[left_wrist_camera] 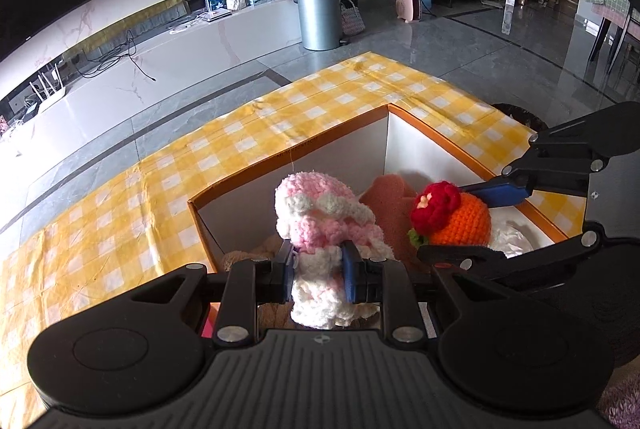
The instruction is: Organize soft objects
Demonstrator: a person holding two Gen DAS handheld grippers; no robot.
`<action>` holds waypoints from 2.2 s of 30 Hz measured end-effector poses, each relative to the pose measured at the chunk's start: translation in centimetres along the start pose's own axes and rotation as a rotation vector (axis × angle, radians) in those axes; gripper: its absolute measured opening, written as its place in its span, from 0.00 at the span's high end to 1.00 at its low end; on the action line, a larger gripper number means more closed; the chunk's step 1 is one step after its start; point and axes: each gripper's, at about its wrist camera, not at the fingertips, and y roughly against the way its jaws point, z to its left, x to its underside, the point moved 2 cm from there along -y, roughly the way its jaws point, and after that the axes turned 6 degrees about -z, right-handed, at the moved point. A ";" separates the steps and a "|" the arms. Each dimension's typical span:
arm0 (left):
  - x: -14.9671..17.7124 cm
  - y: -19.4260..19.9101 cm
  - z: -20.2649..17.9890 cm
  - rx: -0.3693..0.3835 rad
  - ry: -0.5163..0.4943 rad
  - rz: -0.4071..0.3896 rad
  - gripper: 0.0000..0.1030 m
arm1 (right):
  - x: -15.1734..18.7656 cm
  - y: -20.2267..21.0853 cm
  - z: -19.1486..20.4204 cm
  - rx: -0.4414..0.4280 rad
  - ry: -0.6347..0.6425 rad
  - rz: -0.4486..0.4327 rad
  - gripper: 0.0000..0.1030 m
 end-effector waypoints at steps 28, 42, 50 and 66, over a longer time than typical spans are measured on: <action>-0.3 1.7 -2.2 -0.035 -0.111 -0.013 0.28 | 2.8 -1.1 0.2 -0.014 0.019 0.146 0.60; 1.5 9.6 -3.2 -0.023 -0.123 -0.100 0.28 | 2.7 6.4 2.1 0.040 0.066 0.050 0.29; 4.6 15.3 -3.2 -0.027 -0.068 -0.166 0.28 | 4.2 12.0 4.4 0.032 -0.059 -0.060 0.25; 11.2 24.0 -1.9 -0.227 0.117 -0.252 0.28 | 7.9 20.6 9.4 0.129 -0.317 -0.217 0.07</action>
